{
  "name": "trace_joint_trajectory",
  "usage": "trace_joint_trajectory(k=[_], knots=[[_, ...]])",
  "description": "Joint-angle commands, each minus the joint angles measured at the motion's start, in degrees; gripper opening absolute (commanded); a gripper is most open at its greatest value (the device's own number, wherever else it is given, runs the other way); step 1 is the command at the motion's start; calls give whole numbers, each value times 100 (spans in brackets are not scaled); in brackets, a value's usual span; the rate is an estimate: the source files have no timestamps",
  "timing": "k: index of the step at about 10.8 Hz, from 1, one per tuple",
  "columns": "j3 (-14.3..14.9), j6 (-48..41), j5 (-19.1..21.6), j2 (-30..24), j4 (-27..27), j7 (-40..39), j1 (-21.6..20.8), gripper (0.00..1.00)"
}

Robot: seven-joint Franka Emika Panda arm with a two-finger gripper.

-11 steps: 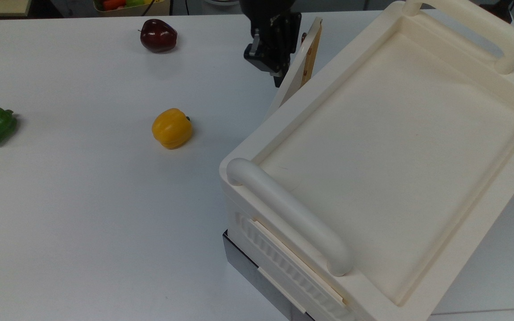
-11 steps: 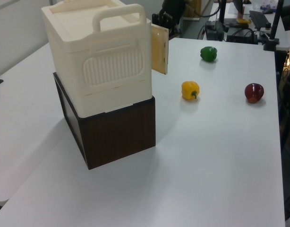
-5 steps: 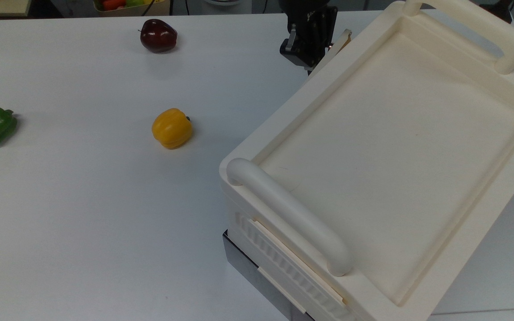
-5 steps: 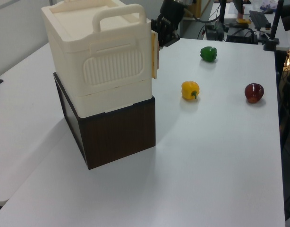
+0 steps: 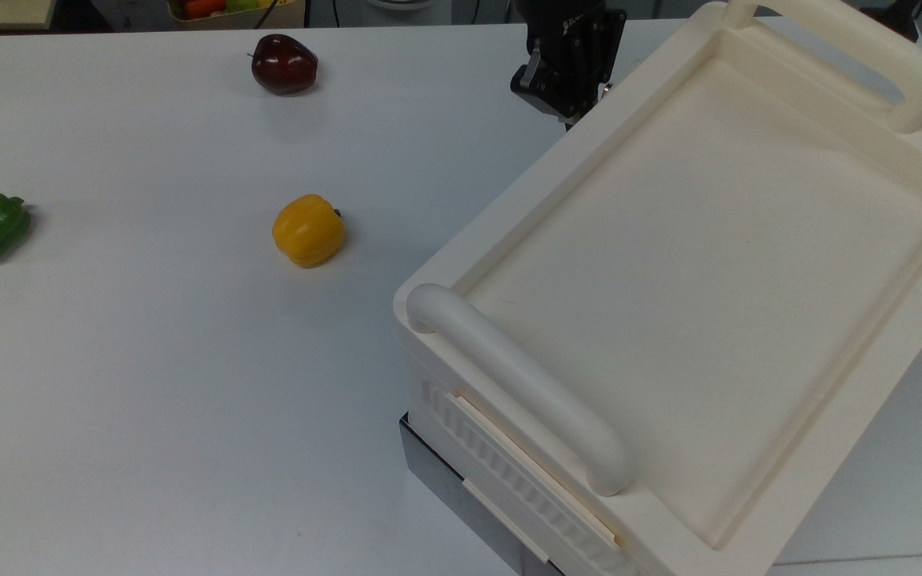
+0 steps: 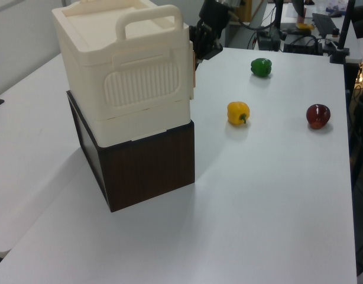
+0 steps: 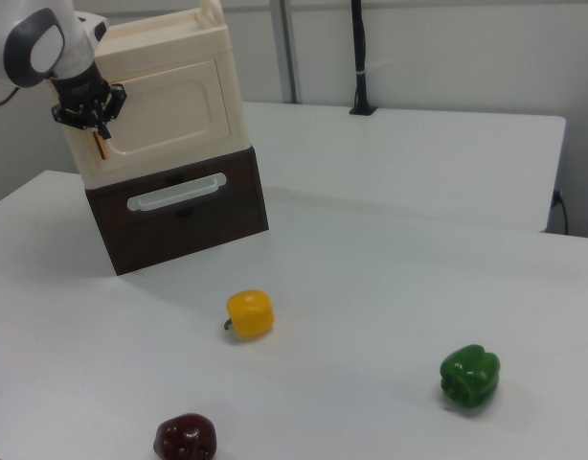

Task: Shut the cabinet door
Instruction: 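Keep pushing the door flush against the cabinet frame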

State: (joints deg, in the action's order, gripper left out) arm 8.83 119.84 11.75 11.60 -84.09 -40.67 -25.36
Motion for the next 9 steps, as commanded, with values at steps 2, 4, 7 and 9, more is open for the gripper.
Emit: trace_joint_trajectory(k=[2, 4, 7, 9], knots=[[31, -49, -85, 412, 524, 647, -110, 0], [31, -40, -128, 457, 569, 674, -119, 0], [14, 21, -198, 466, 569, 788, -145, 0], [-30, 74, -365, 466, 534, 789, -145, 0]])
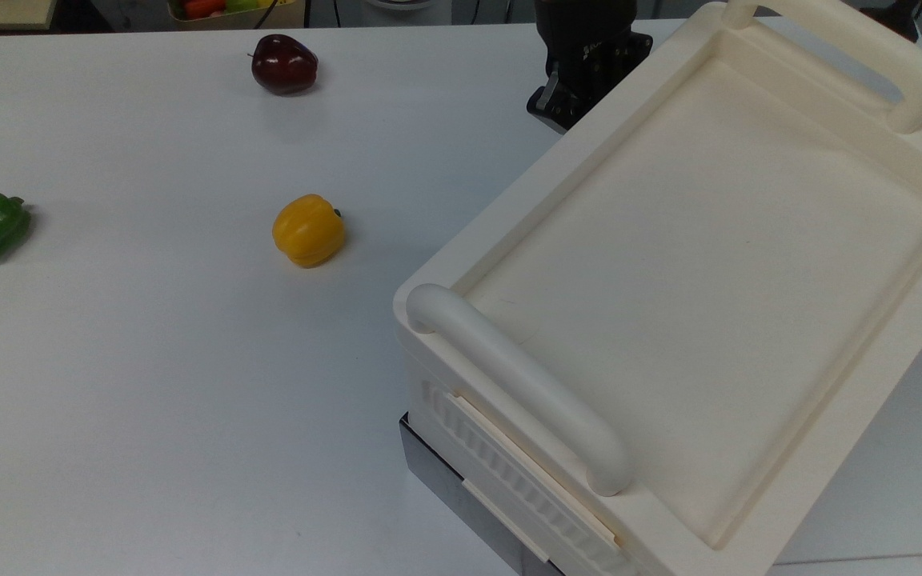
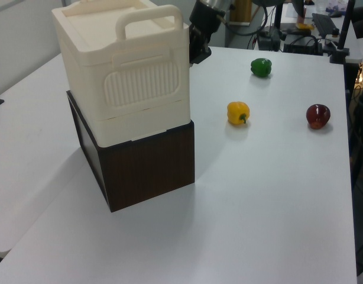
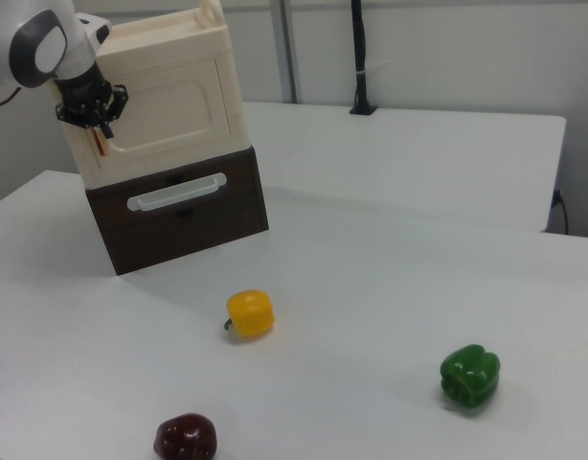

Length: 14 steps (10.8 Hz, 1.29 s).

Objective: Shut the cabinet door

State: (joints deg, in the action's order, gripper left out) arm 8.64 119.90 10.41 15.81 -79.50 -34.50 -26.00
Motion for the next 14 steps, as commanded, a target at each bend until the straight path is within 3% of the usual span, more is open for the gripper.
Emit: trace_joint_trajectory(k=[1, 4, 7, 9, 11, 13, 14], knots=[[-11, 60, -258, 19, 58, 172, -90, 0], [-11, -28, -302, -104, -48, 172, -134, 0], [-11, -738, -329, -244, -83, 407, 15, 0], [-11, -1195, -416, -358, -83, 1282, 138, 0], [-160, -1591, -932, -368, -92, 2451, 200, 0], [-458, -1986, -1216, -394, -249, 3245, 550, 5], [-468, -2214, -1217, -394, -268, 3361, 700, 10]])
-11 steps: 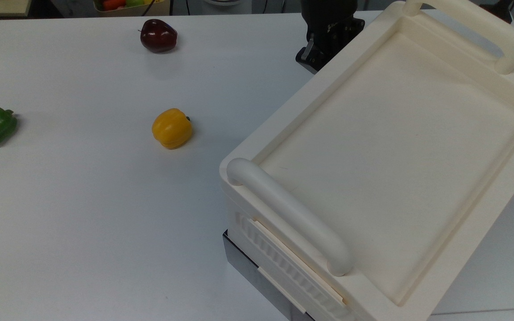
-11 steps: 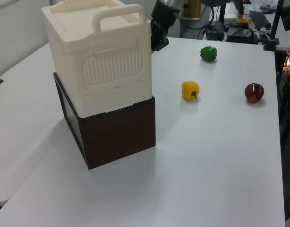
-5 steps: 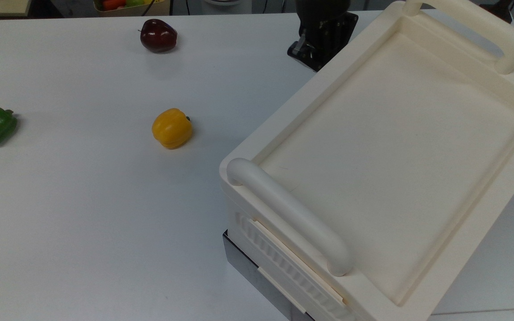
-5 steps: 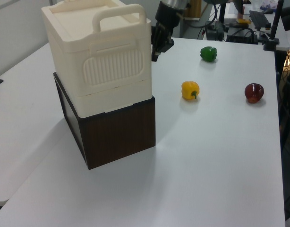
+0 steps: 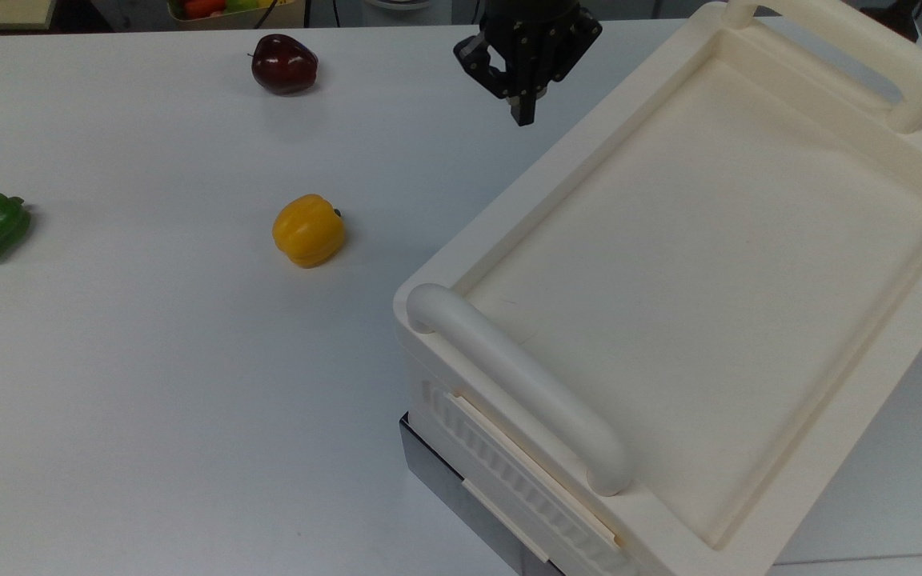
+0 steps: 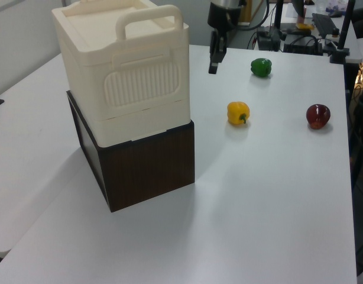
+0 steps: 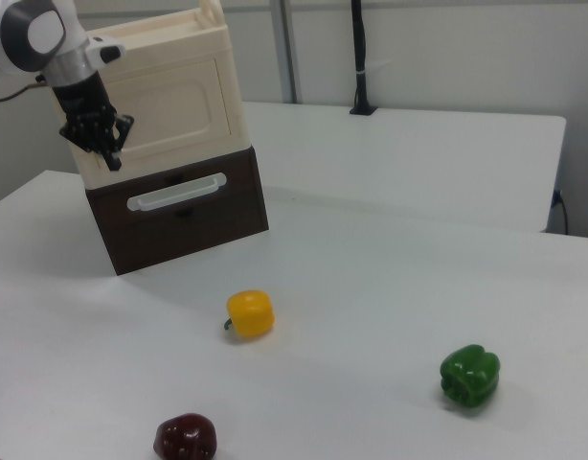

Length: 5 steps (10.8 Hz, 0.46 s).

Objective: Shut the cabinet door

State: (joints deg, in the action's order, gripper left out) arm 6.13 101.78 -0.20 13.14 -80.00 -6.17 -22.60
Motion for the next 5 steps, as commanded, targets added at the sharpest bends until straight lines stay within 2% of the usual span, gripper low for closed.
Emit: trace_joint_trajectory(k=[1, 3, 5], knots=[[-218, -570, -138, -136, -226, 616, 518, 14], [-166, -974, -112, -215, -235, 634, 765, 37], [-104, -1248, -103, -233, -296, 643, 1046, 86]])
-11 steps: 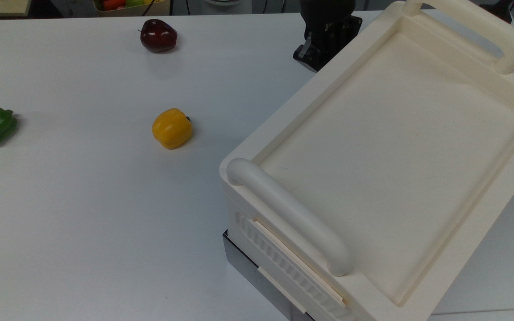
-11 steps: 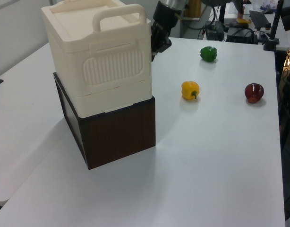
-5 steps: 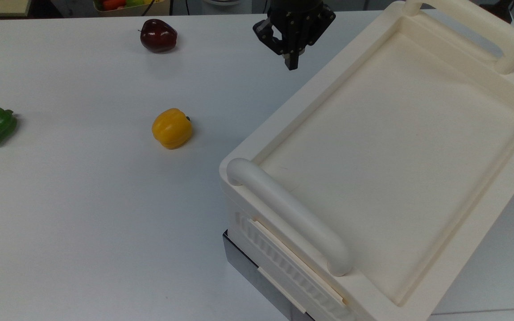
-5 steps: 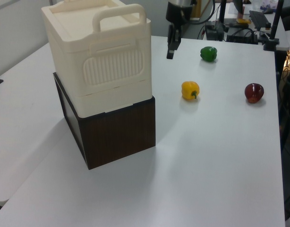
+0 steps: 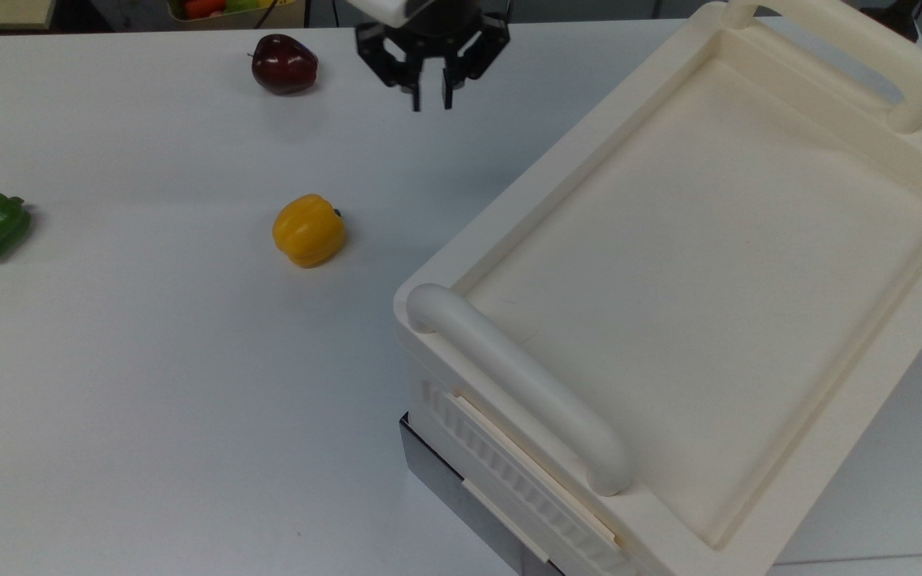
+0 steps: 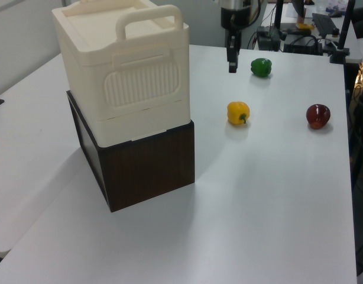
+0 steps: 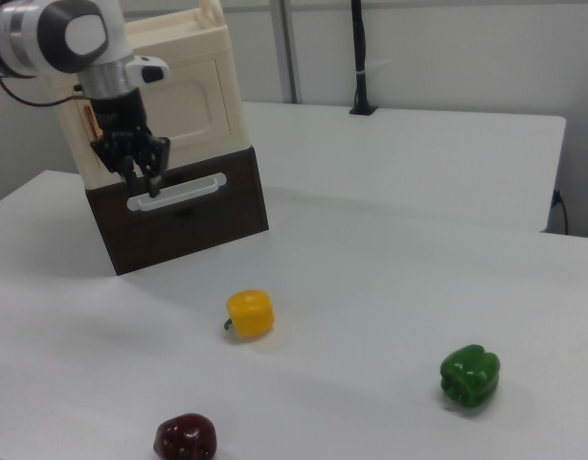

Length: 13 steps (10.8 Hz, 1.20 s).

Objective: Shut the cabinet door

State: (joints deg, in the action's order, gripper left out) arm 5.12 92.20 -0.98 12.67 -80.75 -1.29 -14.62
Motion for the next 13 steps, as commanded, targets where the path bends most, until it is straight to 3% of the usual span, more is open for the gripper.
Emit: trace_joint_trajectory(k=[1, 4, 8, 13], knots=[[59, -273, -25, -195, -309, 208, 354, 100], [33, -246, -148, -212, -407, 1127, 801, 100], [-11, -238, -51, -607, -477, 1149, 1356, 100], [-37, -53, 97, -819, -706, 905, 1567, 100]])
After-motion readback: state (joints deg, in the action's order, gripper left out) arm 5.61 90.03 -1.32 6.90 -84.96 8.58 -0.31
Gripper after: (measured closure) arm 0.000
